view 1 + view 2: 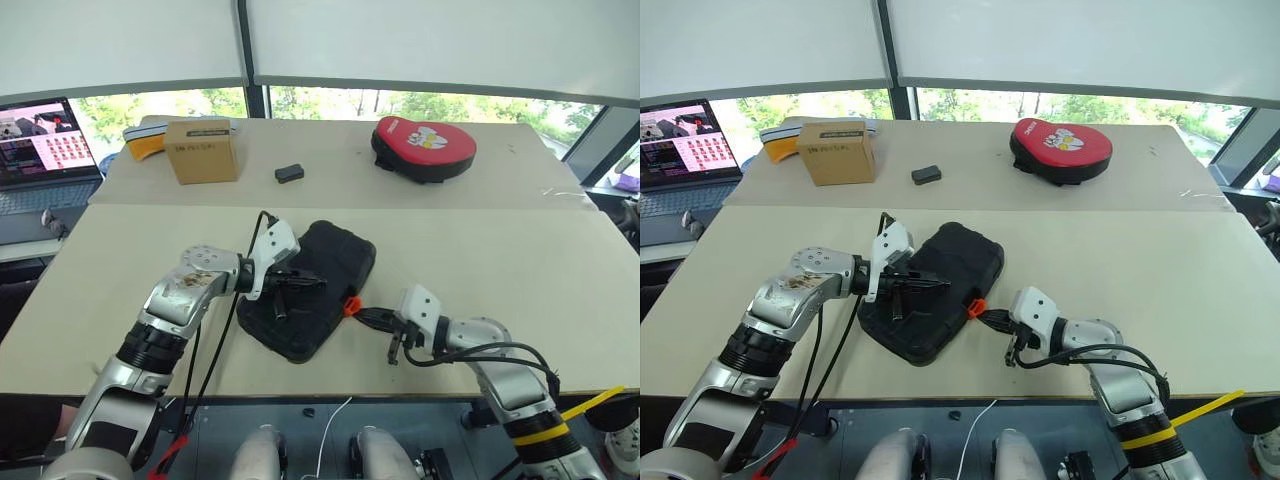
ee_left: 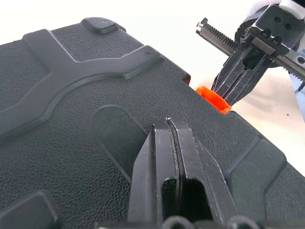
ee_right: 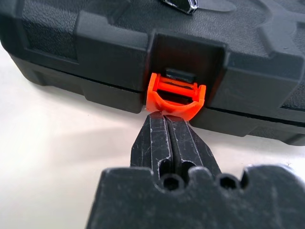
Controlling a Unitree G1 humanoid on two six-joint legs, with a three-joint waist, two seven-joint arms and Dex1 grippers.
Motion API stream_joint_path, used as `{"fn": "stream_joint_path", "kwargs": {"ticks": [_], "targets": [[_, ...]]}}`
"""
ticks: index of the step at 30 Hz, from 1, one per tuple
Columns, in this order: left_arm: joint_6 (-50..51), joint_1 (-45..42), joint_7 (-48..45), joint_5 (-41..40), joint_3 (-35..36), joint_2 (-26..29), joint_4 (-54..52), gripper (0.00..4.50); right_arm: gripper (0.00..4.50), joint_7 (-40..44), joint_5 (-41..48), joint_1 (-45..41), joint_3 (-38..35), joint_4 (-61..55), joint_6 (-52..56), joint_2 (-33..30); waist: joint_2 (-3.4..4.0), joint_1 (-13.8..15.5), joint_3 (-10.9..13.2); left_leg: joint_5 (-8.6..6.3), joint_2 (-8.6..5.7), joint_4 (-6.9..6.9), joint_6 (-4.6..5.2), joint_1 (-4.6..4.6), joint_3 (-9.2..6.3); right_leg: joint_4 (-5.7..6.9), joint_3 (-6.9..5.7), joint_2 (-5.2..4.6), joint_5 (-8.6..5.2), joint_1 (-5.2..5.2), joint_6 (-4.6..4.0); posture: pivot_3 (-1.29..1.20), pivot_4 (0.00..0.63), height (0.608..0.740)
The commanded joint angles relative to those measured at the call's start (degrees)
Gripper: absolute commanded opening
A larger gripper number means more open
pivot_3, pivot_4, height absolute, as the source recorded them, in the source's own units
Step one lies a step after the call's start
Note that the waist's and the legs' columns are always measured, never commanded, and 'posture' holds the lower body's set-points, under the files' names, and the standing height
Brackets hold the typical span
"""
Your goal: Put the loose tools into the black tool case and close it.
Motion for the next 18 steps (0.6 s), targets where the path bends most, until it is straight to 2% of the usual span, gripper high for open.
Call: {"fn": "stream_joint_path", "kwargs": {"ticks": [1,8,18], "targets": [[2.1,2.0,0.1,2.4,-3.0,-0.3,3.5,0.05,0.0,-0.6,3.2,-1.4,-2.0,-3.0,-3.2,1.8,0.0,-0.1,0.0,0.0,0.0,0.0,0.0,0.0,-0.03,0.0,0.0,0.0,0.0,0.0,0.0,0.0,0.15,0.74],[2.7,2.3,0.0,2.5,-3.4,-0.2,3.5,0.05,0.0,-1.5,0.6,-2.8,-0.5,-0.6,-3.4,2.5,0.01,-0.3,0.0,0.0,0.01,0.0,0.0,0.08,-0.06,0.03,0.02,0.01,-0.01,0.03,-0.01,0.0,0.15,0.74],[3.9,2.8,0.0,2.4,-3.7,0.2,3.0,0.05,0.0,-0.4,2.9,-3.4,-0.6,-1.6,-3.4,5.2,0.02,-0.6,0.0,0.0,0.06,-0.06,0.0,0.23,-0.07,0.03,0.07,0.04,-0.02,0.12,-0.05,0.0,0.15,0.74]]}}
